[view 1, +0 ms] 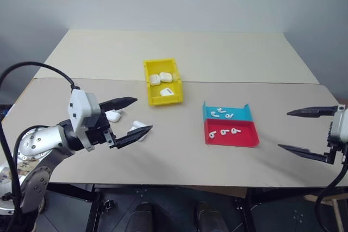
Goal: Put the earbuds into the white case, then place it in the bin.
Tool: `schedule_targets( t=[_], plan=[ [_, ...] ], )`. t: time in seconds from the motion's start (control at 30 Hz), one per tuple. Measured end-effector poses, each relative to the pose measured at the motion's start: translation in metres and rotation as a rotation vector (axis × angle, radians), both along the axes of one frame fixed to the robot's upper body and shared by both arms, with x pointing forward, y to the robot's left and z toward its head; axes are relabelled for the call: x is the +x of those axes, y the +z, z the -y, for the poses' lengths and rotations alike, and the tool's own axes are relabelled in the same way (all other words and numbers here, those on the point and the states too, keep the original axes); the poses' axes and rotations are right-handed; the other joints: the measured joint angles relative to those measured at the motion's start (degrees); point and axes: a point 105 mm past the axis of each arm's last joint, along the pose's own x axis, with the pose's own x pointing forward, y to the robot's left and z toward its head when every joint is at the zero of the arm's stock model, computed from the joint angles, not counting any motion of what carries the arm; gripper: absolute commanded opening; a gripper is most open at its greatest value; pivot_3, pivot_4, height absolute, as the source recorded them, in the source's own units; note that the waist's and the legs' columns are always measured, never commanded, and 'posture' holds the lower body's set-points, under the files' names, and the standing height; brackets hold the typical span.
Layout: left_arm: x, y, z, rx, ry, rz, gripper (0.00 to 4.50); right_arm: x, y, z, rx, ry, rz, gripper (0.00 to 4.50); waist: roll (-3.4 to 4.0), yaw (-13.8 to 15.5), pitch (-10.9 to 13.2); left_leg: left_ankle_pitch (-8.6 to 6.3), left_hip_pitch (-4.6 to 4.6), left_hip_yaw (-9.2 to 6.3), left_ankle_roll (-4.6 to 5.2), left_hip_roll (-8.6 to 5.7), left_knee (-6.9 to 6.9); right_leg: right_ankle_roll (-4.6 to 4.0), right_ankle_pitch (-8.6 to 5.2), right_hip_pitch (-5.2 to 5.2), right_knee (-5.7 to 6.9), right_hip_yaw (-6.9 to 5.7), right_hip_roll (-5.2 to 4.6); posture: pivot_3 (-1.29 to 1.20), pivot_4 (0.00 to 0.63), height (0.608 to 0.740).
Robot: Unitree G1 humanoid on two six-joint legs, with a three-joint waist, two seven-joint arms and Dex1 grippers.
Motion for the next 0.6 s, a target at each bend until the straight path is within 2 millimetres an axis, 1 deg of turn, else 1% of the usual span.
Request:
schedule_targets(
  t=[0.17, 0.4, 0.53, 0.6],
  plan=[
    [0.003, 0.000, -0.001, -0.002, 0.032, 0.014, 4.50, 0.004, 0.002, -0.001, 0.008, 0.007, 0.009, 4.47, -0.01, 0.0, 0.0, 0.00, 0.00, 0.00, 0.00, 0.00, 0.00, 0.00, 0.00, 0.00, 0.00, 0.00, 0.00, 0.00, 0.150, 0.740],
    [0.002, -0.009, -0.003, 0.058, 0.071, 0.022, 4.50, 0.005, -0.001, 0.000, 0.012, 0.009, 0.000, 4.47, -0.01, 0.0, 0.0, 0.00, 0.00, 0.00, 0.00, 0.00, 0.00, 0.00, 0.00, 0.00, -0.01, 0.00, -0.01, 0.00, 0.150, 0.740],
    [0.008, -0.013, -0.002, 0.162, 0.151, 0.065, 4.50, 0.007, 0.002, -0.001, 0.014, 0.017, 0.018, 4.47, -0.01, 0.0, 0.0, 0.00, 0.00, -0.01, 0.00, 0.00, 0.00, 0.00, 0.00, 0.00, 0.00, 0.00, 0.00, 0.00, 0.150, 0.740],
    [0.012, -0.014, -0.001, 0.218, 0.227, 0.088, 4.50, 0.008, 0.003, -0.001, 0.009, 0.015, 0.022, 4.47, -0.02, 0.0, 0.0, 0.00, -0.01, 0.00, 0.00, 0.00, -0.01, 0.00, 0.00, 0.00, -0.02, 0.00, -0.01, 0.00, 0.150, 0.740]
  ],
)
